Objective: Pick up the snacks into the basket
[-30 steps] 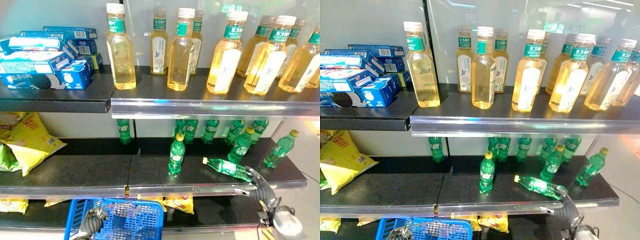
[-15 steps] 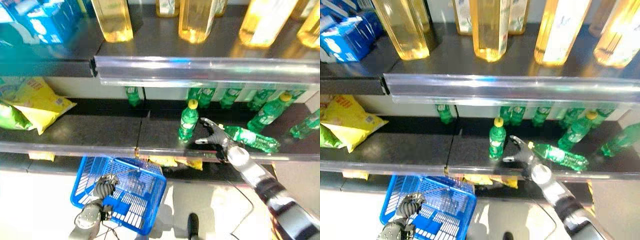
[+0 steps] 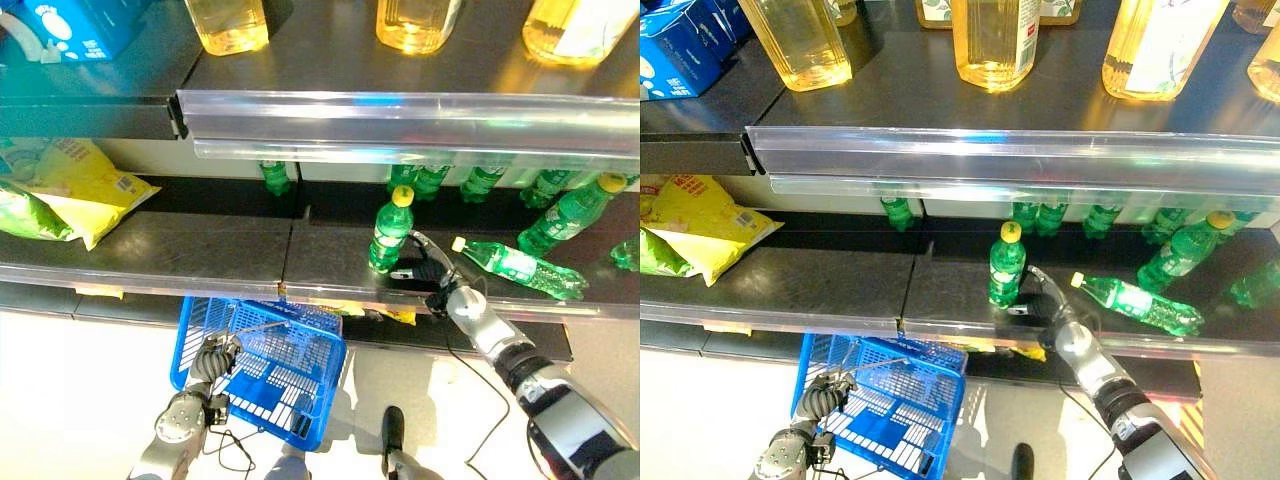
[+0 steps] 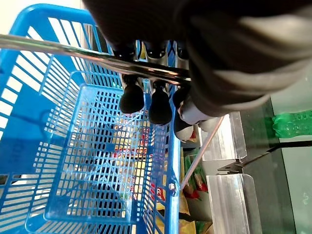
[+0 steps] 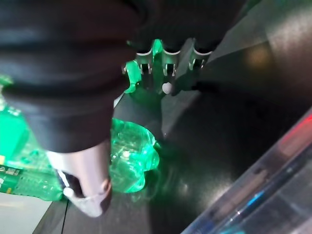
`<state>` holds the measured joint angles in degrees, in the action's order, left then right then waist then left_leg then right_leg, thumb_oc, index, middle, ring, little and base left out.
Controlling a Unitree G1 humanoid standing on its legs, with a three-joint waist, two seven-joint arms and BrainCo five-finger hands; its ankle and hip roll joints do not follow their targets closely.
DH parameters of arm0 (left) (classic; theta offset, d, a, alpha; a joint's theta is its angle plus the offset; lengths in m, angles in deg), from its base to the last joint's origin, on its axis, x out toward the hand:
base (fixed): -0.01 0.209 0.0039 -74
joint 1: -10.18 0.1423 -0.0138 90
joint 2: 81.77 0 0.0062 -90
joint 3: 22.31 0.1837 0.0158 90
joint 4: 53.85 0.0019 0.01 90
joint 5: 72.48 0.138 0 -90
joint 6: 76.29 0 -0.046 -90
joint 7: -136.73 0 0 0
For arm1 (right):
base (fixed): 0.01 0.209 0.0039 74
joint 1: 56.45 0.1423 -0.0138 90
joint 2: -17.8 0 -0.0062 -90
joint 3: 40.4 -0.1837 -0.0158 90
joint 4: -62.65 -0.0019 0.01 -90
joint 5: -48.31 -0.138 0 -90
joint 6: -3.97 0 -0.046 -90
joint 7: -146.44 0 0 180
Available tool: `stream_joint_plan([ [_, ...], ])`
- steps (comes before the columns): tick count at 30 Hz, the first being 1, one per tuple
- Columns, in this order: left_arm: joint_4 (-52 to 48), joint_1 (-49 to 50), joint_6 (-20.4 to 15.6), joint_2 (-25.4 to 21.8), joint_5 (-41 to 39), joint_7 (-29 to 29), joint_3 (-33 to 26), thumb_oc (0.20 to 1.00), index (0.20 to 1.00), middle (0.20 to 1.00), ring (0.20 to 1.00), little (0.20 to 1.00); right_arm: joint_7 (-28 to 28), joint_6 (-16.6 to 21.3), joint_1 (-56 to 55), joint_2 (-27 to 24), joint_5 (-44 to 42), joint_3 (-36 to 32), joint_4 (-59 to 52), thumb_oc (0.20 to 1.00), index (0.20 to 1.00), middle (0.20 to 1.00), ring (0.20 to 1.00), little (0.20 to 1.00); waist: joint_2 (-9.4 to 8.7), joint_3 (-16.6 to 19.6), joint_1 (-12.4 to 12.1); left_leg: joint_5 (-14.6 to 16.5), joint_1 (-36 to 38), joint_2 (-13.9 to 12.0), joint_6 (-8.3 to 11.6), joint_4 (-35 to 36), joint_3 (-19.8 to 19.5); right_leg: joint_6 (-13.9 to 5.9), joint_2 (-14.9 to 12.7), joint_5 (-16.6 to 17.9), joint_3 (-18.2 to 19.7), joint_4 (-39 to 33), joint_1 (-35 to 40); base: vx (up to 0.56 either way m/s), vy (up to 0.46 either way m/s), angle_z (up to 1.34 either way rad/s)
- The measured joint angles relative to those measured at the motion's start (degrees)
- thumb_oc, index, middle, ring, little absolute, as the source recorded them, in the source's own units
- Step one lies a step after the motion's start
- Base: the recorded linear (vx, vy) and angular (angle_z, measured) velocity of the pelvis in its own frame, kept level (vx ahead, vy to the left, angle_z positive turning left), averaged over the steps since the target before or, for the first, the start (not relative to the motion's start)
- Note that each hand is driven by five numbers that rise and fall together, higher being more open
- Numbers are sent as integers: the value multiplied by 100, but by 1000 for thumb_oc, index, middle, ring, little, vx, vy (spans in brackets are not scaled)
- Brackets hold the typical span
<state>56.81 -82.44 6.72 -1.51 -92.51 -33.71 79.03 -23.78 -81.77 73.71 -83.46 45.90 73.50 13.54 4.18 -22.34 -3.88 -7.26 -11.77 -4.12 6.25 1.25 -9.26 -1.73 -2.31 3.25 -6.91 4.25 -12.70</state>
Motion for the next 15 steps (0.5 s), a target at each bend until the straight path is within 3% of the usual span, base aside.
stream_joint_plan([
  [8, -125, -23, -1, -24, 0, 1, 7, 200, 200, 200, 200, 200, -9, 7, 74, -86, 25, 2, -57, 1000, 1000, 1000, 1000, 1000, 20, -8, -9, 5, -114, 8, 25, -56, -16, 31, -69, -363, -7, 722, -417, -1, -1, 1],
  [15, -140, -29, -2, -31, -3, -4, 126, 200, 200, 200, 200, 200, -5, -8, 495, -89, -120, 55, 123, 1000, 1000, 1000, 1000, 1000, 170, -80, -31, 0, -187, 47, 33, -110, -28, 48, -144, -562, -4, 1168, -663, 1, 1, 0],
])
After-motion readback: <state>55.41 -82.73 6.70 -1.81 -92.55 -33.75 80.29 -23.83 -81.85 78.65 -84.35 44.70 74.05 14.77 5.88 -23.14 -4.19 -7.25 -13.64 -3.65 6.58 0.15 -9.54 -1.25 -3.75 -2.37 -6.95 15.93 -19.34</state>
